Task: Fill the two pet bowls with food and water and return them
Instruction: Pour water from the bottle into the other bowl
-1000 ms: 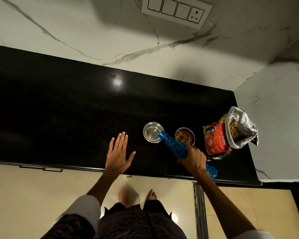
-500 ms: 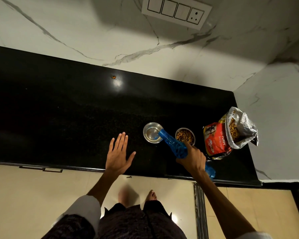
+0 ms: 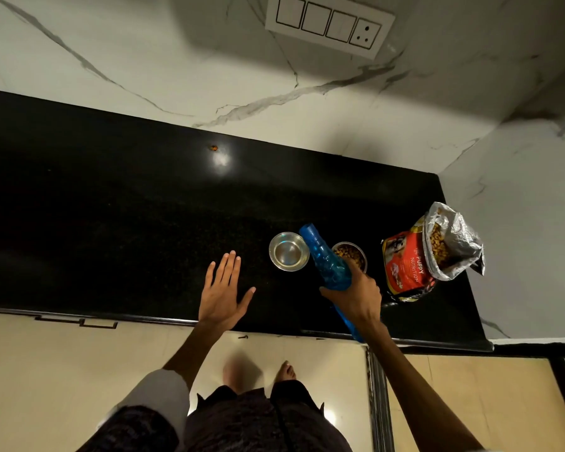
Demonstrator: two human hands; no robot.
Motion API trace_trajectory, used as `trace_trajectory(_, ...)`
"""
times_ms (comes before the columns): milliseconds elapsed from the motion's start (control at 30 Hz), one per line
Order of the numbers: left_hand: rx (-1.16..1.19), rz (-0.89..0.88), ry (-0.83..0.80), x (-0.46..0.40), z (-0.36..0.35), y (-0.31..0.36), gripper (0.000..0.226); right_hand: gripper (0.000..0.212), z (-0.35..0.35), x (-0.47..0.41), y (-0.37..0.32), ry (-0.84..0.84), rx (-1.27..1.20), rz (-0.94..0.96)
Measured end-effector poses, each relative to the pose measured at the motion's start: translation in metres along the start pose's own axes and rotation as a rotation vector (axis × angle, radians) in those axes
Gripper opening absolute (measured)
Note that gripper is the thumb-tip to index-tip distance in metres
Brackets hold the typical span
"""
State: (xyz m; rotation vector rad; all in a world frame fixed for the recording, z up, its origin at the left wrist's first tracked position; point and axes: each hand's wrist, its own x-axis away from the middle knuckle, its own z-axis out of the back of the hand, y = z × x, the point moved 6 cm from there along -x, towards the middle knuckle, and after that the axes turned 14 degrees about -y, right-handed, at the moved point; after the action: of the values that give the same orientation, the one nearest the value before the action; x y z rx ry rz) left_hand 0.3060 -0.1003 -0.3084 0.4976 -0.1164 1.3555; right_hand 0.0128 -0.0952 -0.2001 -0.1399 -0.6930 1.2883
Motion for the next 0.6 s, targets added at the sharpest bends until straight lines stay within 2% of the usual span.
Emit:
trace_trajectory(267, 0.009, -0.003, -0.025, -0.001, 0.0, 0.0, 0.083, 0.095, -0.013, 0.008, -0.02, -0.014, -0.228, 0.104)
trace_trajectory(600, 0.035, -0.024, -0.046, 0.0, 0.005, 0.001, 0.081, 0.084, -0.029, 0.01, -0.08, 0.0, -0.441, 0.319)
